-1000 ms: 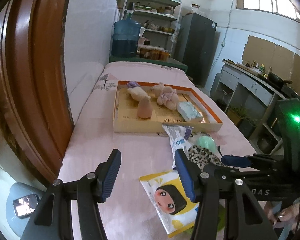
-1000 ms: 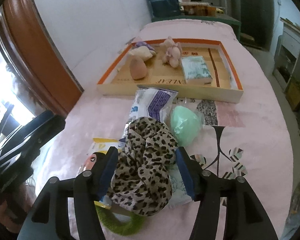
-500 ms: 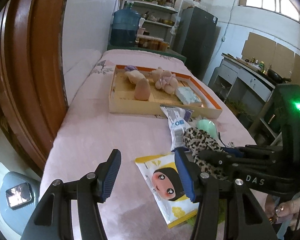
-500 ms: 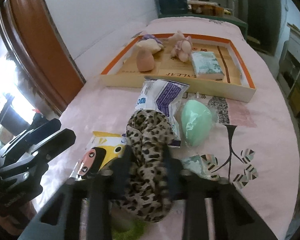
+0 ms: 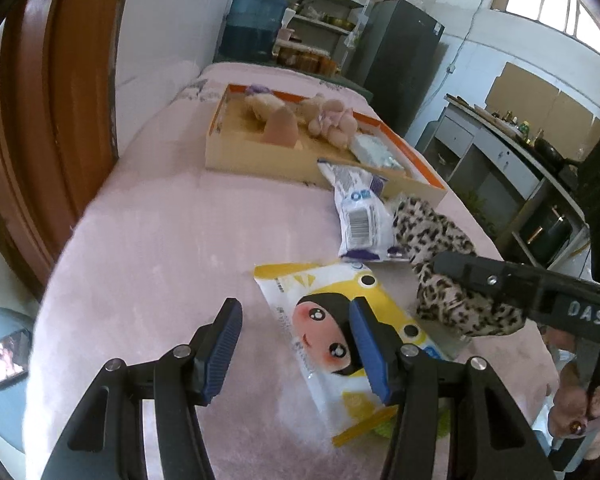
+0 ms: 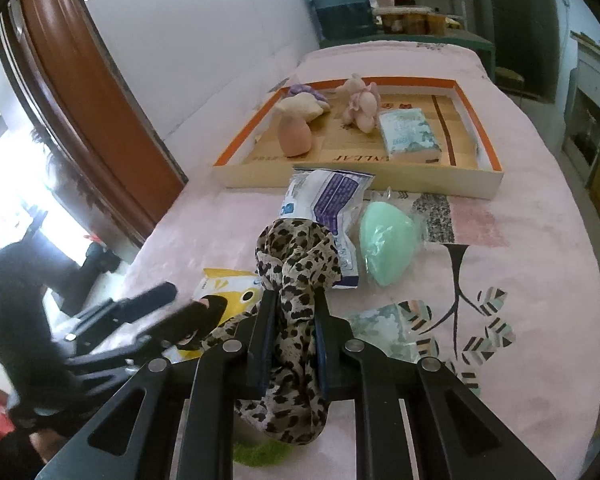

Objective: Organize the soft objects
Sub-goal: 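Grasp the leopard-print scarf with right gripper while left gripper grasps the yellow doll-print pack, then carry the scarf and yellow pack up and over the tray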

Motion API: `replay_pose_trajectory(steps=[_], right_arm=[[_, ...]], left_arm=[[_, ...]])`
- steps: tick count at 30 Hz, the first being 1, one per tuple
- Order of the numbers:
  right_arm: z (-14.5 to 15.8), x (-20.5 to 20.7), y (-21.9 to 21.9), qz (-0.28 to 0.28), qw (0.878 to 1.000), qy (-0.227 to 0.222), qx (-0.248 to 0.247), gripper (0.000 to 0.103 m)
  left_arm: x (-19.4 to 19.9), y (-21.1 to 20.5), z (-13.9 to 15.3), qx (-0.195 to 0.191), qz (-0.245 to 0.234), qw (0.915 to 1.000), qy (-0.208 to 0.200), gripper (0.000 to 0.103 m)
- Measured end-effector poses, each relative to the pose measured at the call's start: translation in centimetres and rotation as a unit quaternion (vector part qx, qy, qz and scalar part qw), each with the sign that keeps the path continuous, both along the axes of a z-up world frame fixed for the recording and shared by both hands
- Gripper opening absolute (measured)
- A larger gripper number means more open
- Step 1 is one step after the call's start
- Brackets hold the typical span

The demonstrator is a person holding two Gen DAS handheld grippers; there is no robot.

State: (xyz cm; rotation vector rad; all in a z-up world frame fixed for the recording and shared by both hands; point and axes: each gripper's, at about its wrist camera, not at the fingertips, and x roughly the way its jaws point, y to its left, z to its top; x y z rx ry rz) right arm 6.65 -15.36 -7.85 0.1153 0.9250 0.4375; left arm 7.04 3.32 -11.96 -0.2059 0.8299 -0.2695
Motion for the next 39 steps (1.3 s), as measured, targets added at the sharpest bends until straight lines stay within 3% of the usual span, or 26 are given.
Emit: replay_pose_trajectory(steps=[5, 9, 12, 15, 24, 28, 39], right_arm=[[0.1, -0.2, -0.1, 0.002, 1.0, -0.001, 0.012, 0.017], [0.0, -0.3, -0.4, 0.0, 1.0, -0.001, 0.021, 0.018], [0.0, -0.3, -0.7, -0.002, 1.0, -0.001, 0.026, 0.018], [0.0, -0.3, -1.0, -0.005, 1.0, 0.001, 0.03, 0.018], [0.1, -0.6, -1.9, -0.009, 0.999, -0.003, 0.035, 0.018], [0.1, -0.6, -1.9, -0.009, 0.999, -0.003, 0.038, 0.018], [0.7, -0.8, -2.0, -0.008, 0.999, -0.01, 0.044, 0.018]], left_arm=[[0.4, 0.0, -0.8, -0.035, -0.004, 0.9993, 0.008, 0.056], [0.3, -0.3, -1.6, -0.09, -0.007, 0.9958, 0.014, 0.058], [0.0, -1.4, -1.6, -0.086, -0.016, 0.9961, 0.006, 0.058], [-0.2, -3.2, -1.3, -0.069, -0.045, 0.9966, 0.004, 0.042], [-0.5, -3.4, -0.6, -0.074, -0.045, 0.9962, -0.01, 0.034], [-0.7, -3.0, 0.2, -0.076, -0.043, 0.9959, -0.025, 0.02], [-1.1, -2.1, 3.0, -0.057, -0.04, 0.9954, -0.067, 0.014]])
